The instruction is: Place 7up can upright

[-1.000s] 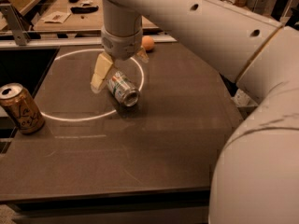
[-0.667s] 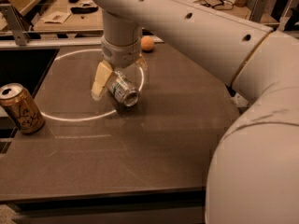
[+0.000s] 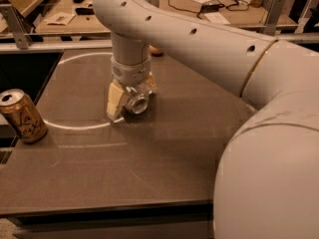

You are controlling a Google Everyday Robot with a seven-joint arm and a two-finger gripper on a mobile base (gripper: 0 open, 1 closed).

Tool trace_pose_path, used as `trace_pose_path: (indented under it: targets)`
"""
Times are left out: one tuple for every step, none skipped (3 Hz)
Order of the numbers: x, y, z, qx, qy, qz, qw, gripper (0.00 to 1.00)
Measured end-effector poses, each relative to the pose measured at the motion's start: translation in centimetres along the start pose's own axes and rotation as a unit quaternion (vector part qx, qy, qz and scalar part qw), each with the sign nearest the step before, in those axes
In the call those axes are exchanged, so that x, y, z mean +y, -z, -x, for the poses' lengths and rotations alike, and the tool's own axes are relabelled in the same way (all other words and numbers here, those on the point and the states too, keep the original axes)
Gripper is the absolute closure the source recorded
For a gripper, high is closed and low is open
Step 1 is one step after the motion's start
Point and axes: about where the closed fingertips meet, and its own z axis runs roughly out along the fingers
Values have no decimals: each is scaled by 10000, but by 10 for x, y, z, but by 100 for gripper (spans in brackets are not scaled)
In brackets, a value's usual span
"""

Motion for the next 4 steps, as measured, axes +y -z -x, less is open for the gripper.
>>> trace_pose_path:
  targets:
    - [-3,-7,-4,53,-3,14,10000,41]
    - [-3,-1,-4,52,-2,14,10000,63]
    - [-3,7,-3,50,-3,14,10000,87]
    - [-23,38,-15,-445,-38,98,9990,100]
